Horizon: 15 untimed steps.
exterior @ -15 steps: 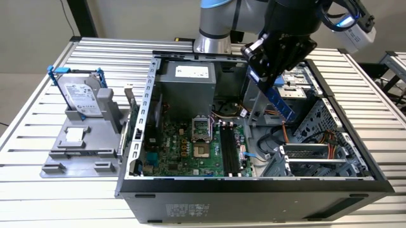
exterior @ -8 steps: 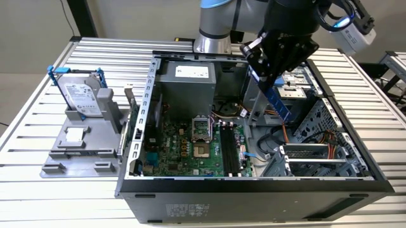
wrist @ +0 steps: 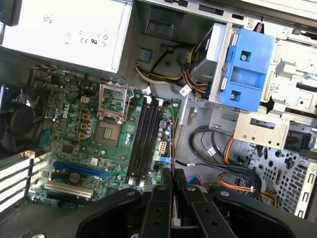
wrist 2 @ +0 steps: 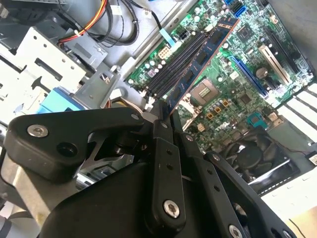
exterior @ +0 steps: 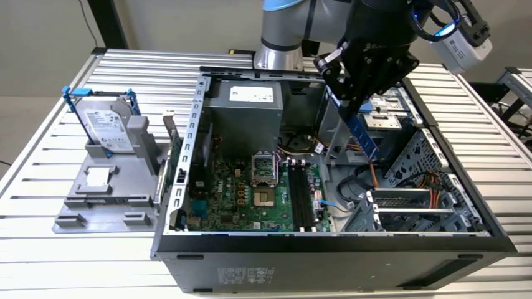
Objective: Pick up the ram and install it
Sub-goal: 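Insert the ram into the slot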
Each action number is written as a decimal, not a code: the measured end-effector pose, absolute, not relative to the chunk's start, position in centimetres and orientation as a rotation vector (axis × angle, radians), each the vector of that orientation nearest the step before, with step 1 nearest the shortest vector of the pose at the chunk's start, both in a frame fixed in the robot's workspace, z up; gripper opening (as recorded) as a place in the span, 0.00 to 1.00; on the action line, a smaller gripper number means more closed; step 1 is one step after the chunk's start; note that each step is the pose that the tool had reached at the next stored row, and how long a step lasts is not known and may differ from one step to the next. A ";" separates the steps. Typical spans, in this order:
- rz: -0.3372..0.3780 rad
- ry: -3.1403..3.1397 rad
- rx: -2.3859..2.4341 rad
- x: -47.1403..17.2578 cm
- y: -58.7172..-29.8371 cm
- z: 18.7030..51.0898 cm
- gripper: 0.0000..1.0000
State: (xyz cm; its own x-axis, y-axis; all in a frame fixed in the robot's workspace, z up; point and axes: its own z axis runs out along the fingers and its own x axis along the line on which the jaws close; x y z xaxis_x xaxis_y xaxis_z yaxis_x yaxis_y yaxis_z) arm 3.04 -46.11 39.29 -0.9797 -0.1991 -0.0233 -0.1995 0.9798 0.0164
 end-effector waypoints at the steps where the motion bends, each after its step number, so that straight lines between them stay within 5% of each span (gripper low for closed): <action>1: 0.029 3.104 -0.312 3.0 -46.1 39.3 0.00; 15: 0.019 3.108 -0.282 3.0 -46.1 38.8 0.00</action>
State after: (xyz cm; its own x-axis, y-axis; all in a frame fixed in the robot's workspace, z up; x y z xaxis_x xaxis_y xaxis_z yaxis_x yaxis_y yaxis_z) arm 2.98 -46.10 38.80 -0.9834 -0.1799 -0.0222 -0.1801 0.9836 0.0104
